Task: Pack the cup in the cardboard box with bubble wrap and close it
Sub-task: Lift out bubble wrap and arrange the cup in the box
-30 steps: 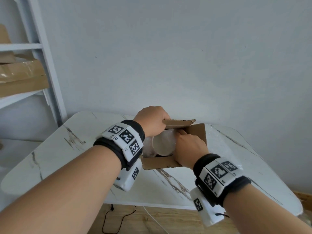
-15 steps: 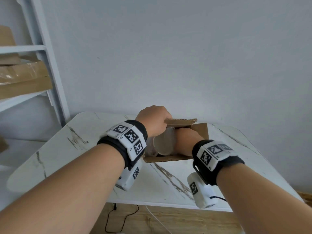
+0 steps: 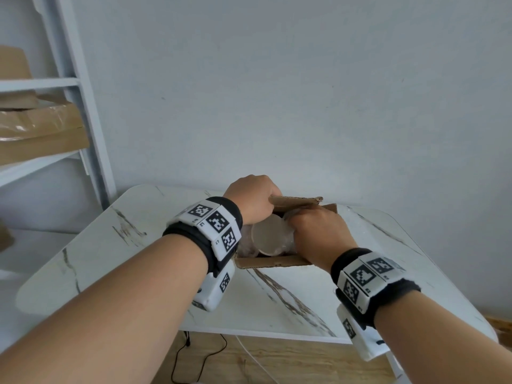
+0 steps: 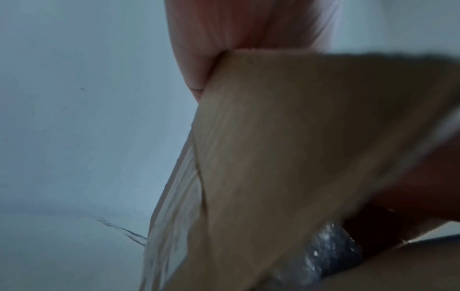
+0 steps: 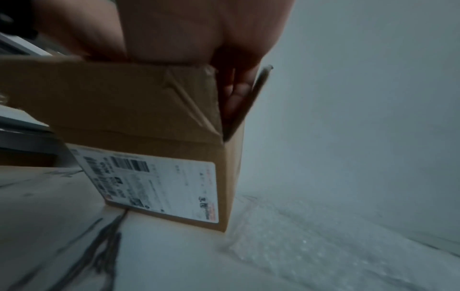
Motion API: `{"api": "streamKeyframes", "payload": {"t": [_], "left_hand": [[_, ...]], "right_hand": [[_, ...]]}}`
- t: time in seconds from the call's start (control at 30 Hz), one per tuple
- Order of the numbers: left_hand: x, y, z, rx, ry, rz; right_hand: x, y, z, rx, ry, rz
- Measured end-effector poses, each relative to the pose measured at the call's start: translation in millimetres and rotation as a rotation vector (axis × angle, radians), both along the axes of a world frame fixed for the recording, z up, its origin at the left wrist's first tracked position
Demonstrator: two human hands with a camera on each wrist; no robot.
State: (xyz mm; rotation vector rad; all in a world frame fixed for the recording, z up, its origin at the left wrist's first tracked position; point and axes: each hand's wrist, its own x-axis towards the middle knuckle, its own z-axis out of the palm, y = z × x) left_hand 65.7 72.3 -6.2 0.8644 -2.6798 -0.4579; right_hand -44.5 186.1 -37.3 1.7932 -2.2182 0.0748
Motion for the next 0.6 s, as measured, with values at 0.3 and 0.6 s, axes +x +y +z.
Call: {"api": "streamKeyframes", "payload": {"t": [0.3,0.6], "left_hand": [[-3,-5,-1,0.01,-0.008,-0.024],[-7,-8,1,-0.003,-0.019,-0.012]], "right_hand": [[6,-19,3,0.167,-0.328,-0.188],[-1,-41,-3,0.219,-0.369,-0.167]]}}
